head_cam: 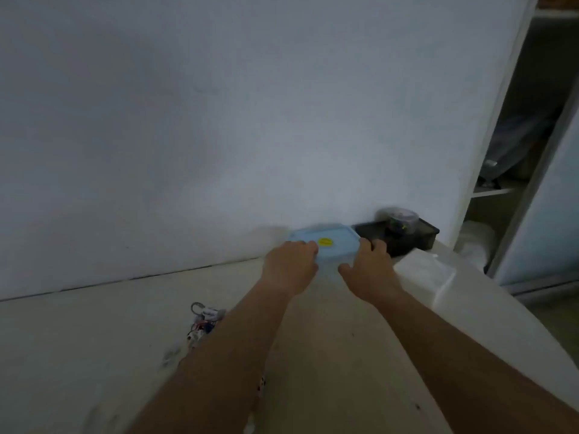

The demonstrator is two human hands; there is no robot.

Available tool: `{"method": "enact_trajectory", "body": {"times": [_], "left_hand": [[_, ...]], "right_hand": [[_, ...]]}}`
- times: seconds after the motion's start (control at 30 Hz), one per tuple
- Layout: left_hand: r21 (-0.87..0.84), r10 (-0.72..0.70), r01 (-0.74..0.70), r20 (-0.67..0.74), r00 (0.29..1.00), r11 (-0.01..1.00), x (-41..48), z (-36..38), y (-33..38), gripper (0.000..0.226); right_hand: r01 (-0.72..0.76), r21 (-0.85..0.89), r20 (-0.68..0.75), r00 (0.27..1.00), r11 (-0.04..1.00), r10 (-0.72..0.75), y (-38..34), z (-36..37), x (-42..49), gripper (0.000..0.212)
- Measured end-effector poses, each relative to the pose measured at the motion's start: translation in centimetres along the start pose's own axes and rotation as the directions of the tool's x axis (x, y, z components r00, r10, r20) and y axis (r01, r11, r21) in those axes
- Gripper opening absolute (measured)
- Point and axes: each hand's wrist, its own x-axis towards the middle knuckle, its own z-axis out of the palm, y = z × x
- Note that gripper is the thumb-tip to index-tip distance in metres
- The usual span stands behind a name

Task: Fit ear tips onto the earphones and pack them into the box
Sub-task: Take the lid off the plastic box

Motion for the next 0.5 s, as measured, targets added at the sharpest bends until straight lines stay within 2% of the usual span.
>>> {"method": "enact_trajectory", "body": {"times": [0.07, 0.17, 0.27, 0.37, 0.43, 0.5], "left_hand": [[0.006, -0.014, 0.014, -0.038, 0.999, 1.000, 0.5, 0.4, -0.1, 0.021], [0.066, 0.003, 0.002, -0.076, 0.997, 0.998, 0.8, 0.5, -0.3, 0.019], [-0.034, -0.034, 0.032, -0.059, 0.998, 0.999, 0.7, 0.1, -1.4, 0.019], [-0.116, -0.070, 0.068, -0.016, 0.997, 0.991, 0.2, -0.7, -2.4, 0.022], [-0.144, -0.077, 0.075, -0.006, 0.997, 0.987, -0.3, -1.3, -3.1, 0.022], [-0.185, -0.093, 0.092, 0.002, 0.996, 0.978, -0.8, -1.9, -3.8, 0.021]], "right_hand": [[-0.045, 0.072, -0.014, 0.999, 0.996, 0.046, -0.1, 0.5, 0.5, 0.063], [-0.071, 0.163, -0.024, 0.997, 0.984, 0.076, 0.0, 1.4, 0.8, 0.065], [-0.129, 0.230, -0.050, 0.988, 0.965, 0.144, -0.1, 1.7, 0.8, 0.074], [-0.158, 0.300, 0.018, 0.987, 0.941, 0.160, -0.3, 2.0, 0.8, 0.075], [-0.152, 0.362, 0.049, 0.988, 0.920, 0.144, -0.4, 2.4, 0.7, 0.088], [-0.139, 0.416, 0.066, 0.990, 0.898, 0.123, -0.5, 2.5, 0.2, 0.119]]}}
